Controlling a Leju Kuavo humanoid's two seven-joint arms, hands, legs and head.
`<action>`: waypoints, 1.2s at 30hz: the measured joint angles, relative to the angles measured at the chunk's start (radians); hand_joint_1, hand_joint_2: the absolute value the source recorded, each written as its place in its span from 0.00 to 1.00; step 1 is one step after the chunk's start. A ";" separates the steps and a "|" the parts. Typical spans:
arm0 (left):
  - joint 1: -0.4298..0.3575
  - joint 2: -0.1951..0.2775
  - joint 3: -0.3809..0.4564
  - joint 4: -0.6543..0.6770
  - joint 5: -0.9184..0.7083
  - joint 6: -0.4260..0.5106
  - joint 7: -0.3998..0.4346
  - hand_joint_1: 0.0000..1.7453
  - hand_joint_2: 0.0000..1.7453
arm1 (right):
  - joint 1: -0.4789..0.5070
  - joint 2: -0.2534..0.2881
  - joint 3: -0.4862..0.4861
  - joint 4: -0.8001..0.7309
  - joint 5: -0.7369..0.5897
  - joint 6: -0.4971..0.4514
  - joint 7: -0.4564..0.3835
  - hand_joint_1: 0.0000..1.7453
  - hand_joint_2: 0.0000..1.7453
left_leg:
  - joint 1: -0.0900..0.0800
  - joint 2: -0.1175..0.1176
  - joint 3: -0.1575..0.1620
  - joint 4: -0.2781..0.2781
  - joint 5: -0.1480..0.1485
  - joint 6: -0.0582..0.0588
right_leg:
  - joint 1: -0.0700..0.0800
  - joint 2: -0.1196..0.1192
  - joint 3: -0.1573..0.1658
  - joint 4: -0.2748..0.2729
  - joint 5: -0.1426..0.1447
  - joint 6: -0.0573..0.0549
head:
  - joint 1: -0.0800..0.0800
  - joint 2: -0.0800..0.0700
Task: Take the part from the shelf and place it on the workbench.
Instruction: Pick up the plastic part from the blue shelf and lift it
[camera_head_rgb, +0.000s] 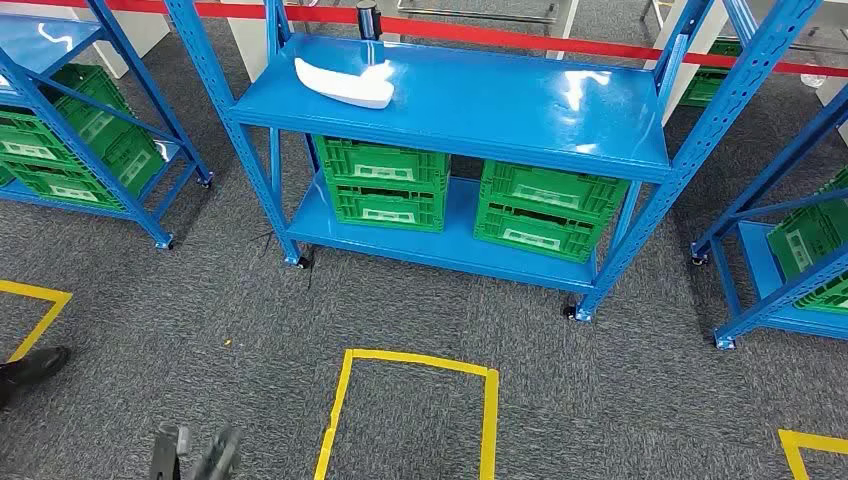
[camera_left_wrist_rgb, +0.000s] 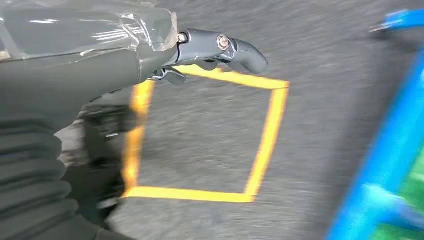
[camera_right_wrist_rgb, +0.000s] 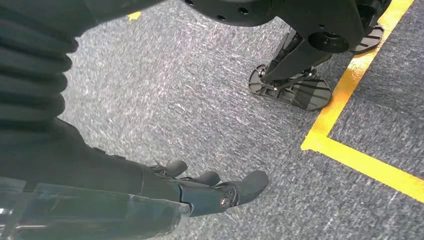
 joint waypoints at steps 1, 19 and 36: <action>0.000 0.000 0.000 -0.018 0.004 0.000 -0.005 0.00 0.00 | -0.001 0.000 -0.004 0.001 0.006 0.001 -0.003 0.00 1.00 | 0.000 0.000 0.000 0.000 0.000 0.000 | 0.000 0.000 0.000 0.000 0.000 0.000 | 0.000 0.000; -0.034 0.009 -0.153 -0.619 0.101 -0.004 -0.124 0.00 0.00 | -0.049 0.005 -0.091 0.030 0.178 0.040 -0.064 0.00 0.25 | -0.008 -0.001 0.026 -0.032 0.004 0.043 | -0.012 0.001 0.001 0.026 -0.017 0.022 | 0.003 0.000; -0.084 0.081 -0.562 -1.128 0.313 0.006 -0.208 0.00 0.00 | -0.105 -0.054 -0.179 0.040 0.404 0.096 -0.097 0.00 0.00 | -0.010 0.002 -0.031 0.148 -0.118 0.008 | -0.010 0.013 -0.087 0.037 0.065 -0.010 | 0.006 0.000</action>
